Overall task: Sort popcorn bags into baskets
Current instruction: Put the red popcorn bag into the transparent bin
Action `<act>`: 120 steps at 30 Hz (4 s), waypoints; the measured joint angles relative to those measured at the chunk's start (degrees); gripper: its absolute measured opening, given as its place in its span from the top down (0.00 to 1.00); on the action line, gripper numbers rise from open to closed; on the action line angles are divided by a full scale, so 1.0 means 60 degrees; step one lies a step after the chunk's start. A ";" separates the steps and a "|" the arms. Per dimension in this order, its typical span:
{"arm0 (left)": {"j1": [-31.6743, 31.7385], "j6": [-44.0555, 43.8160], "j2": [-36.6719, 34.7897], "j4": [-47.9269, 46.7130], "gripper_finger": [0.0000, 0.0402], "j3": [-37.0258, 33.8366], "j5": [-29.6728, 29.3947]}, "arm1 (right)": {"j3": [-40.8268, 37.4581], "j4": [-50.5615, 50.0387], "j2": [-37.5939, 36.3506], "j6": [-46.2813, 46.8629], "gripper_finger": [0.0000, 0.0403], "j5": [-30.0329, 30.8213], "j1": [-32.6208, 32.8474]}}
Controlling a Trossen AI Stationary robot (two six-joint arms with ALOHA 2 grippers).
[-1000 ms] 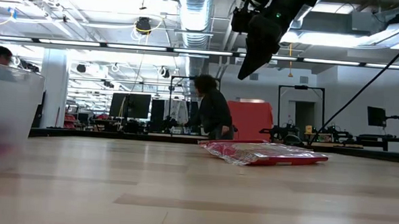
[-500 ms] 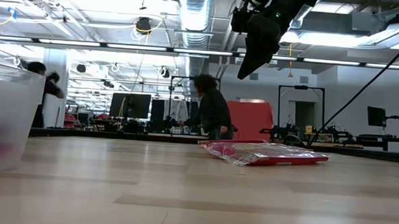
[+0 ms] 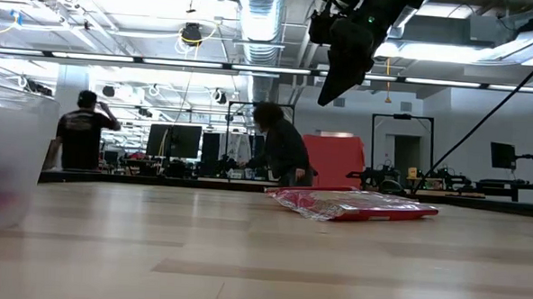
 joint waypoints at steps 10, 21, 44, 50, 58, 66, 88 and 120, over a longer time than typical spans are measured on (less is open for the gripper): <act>0.0000 0.0045 -0.0128 -0.0040 0.62 0.0000 0.0698 | 0.0000 0.0004 0.0000 -0.0048 0.95 -0.0001 -0.0002; 0.0000 -0.0157 -0.2157 -0.1348 0.59 0.0000 0.1562 | 0.0000 0.0015 0.0000 -0.0186 0.91 -0.0003 -0.0015; 0.8601 0.9710 -0.2243 0.3176 0.42 -0.0293 -0.0855 | -0.3457 0.0722 -0.0007 0.2163 0.95 -0.0316 0.1013; 1.0999 1.1779 -0.1257 0.6049 0.39 -0.0995 0.2191 | -0.3939 0.1341 -0.0007 0.2991 0.95 -0.0037 0.1932; 1.2370 1.2262 0.1626 0.9694 0.39 -0.1632 0.5691 | -0.4546 0.3089 0.0496 0.3881 0.96 0.0003 0.2477; 1.2586 1.1851 0.4040 1.2180 0.39 -0.1628 0.7006 | -0.4282 0.4970 0.1484 0.3356 0.93 -0.0093 0.2070; 1.2688 1.1508 0.5227 1.2759 0.74 -0.1596 0.7714 | -0.1399 0.4029 0.2894 0.0728 0.97 -0.0770 0.1196; 0.6357 0.7225 -0.4035 0.4887 1.00 -0.1599 0.1654 | -0.1363 -0.0994 -0.2680 0.0736 0.92 0.1472 0.0561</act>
